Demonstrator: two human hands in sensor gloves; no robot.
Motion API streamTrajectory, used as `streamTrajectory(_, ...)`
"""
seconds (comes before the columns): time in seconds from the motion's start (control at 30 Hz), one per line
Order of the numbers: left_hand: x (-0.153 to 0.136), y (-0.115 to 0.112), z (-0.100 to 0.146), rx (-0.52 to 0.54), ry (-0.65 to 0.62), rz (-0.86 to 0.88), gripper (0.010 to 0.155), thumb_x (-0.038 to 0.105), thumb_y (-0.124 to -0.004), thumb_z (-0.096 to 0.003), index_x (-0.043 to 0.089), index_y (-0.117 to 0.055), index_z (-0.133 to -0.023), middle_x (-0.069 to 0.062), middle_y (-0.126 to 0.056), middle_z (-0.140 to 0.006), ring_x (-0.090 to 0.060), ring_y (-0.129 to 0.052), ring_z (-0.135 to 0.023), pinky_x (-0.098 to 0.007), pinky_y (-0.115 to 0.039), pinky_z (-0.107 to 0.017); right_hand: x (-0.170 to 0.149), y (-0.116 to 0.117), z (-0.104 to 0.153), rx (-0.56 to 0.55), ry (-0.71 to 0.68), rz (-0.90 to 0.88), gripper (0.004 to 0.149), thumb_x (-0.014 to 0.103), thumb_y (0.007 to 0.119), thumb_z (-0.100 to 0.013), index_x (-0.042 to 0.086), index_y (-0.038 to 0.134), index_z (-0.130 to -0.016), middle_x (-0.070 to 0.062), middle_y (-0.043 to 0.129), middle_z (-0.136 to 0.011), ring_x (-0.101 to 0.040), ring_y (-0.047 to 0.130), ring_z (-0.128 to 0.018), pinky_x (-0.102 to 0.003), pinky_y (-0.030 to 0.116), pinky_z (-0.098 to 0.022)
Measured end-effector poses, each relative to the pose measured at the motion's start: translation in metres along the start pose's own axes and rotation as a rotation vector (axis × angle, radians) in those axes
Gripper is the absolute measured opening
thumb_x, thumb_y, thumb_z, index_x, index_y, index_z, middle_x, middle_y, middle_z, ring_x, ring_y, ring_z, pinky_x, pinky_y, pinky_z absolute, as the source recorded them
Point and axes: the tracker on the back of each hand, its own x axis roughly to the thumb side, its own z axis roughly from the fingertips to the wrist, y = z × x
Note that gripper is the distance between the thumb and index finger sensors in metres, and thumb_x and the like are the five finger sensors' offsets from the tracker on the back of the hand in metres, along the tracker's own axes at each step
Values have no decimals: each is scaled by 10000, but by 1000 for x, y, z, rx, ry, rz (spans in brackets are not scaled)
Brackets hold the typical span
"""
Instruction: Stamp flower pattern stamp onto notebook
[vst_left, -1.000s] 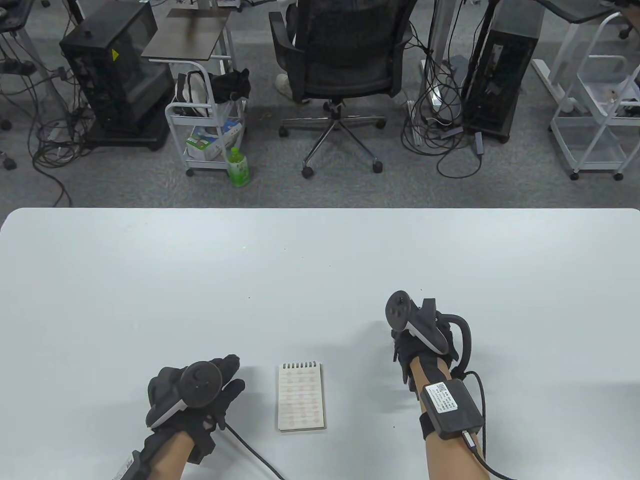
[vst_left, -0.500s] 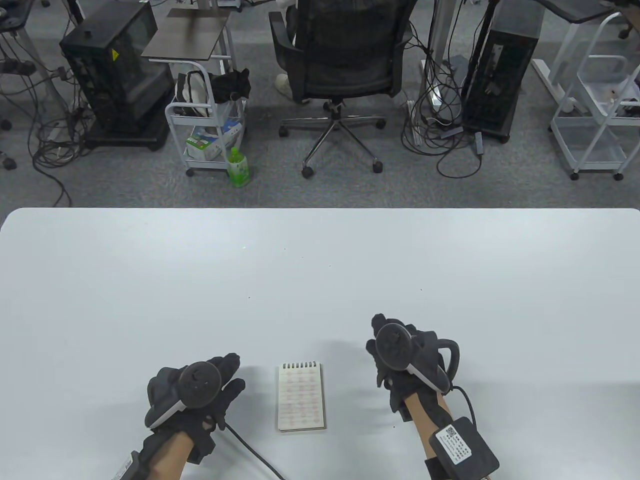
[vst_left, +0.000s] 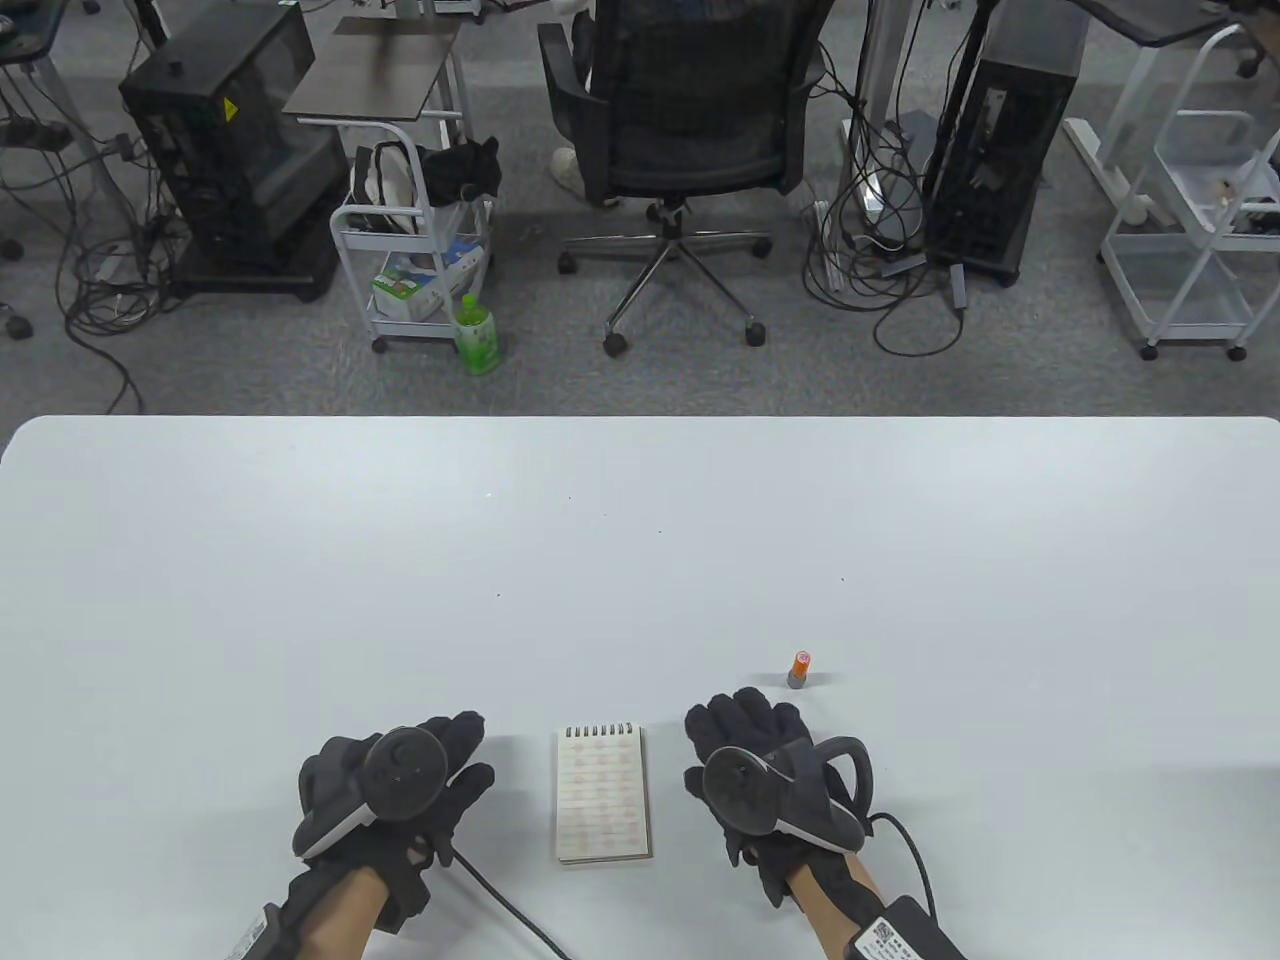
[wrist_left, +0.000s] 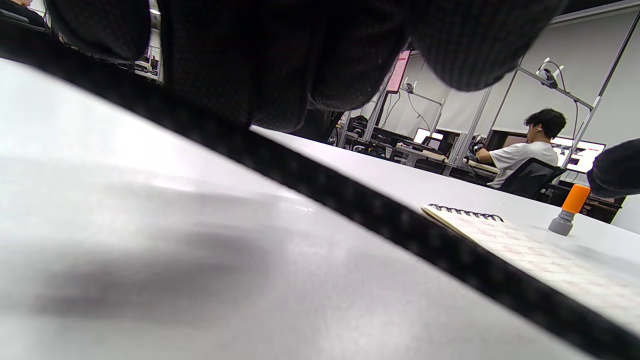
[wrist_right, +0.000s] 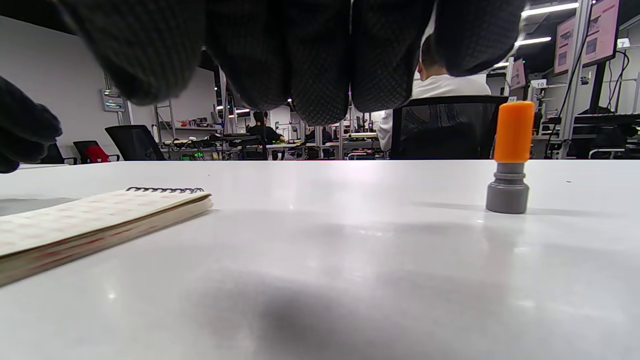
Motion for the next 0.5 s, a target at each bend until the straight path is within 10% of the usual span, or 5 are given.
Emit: streamTrajectory(0.5,-1,-7,-1,-57,14,8,657,514,-705,-424,136,-739,-959,-200,-787,-942,-457,-850,-782,-707,-570,-582,-27,9,0,63,71,-31,598,455,784,-414,225,711,-961,-162,649,-1019,-474,565,-1004,-648,518,-673)
